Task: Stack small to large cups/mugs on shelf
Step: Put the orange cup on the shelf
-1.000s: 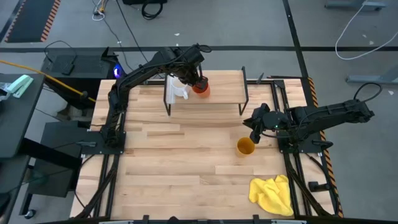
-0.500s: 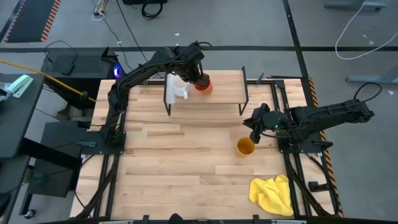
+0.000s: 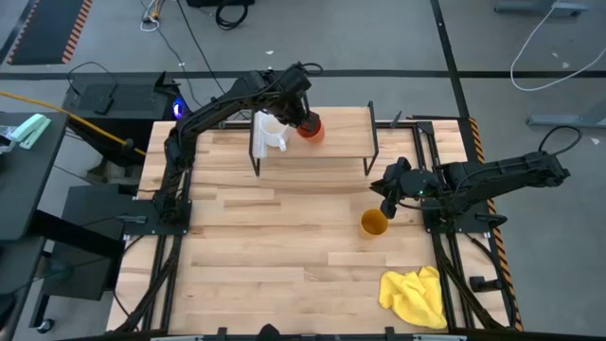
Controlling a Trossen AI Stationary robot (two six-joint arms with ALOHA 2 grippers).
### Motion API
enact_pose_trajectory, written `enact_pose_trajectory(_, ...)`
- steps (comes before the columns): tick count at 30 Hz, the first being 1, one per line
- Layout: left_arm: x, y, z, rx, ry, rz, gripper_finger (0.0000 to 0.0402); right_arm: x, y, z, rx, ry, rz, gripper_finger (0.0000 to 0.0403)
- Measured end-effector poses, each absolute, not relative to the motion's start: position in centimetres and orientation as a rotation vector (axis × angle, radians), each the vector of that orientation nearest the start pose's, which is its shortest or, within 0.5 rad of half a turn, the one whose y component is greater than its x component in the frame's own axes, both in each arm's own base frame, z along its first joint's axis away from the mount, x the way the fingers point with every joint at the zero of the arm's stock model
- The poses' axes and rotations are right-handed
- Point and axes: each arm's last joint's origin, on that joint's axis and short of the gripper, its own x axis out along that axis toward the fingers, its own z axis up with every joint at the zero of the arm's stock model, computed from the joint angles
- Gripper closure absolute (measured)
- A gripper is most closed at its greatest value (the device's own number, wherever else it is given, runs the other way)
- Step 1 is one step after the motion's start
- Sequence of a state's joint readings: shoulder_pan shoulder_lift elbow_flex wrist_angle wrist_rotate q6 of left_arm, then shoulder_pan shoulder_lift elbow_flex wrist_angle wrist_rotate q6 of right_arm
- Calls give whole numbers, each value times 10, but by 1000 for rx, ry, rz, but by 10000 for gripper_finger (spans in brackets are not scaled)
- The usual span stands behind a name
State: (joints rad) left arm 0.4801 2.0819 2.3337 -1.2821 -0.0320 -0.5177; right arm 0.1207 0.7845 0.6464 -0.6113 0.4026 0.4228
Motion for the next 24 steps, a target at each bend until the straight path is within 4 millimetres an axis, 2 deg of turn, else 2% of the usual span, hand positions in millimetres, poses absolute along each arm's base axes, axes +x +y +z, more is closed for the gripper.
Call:
enact_pose_trajectory(5,373,195,370,-703,884,714,386,153,7,251,207,654,-415,342)
enact_pose_trajectory(9,372,195,369,-706,897,716,378,153,7,251,207,654,-415,342)
enact_pose_trajectory(14,374,199,357,-738,953,737,373,153,7,251,207,654,-415,342)
enact_pose_trajectory(20,377,203,356,-738,922,727,387,153,7,251,207,654,-415,342)
enact_pose_trajectory(24,377,203,358,-733,916,719,378,153,7,251,203,655,-414,342)
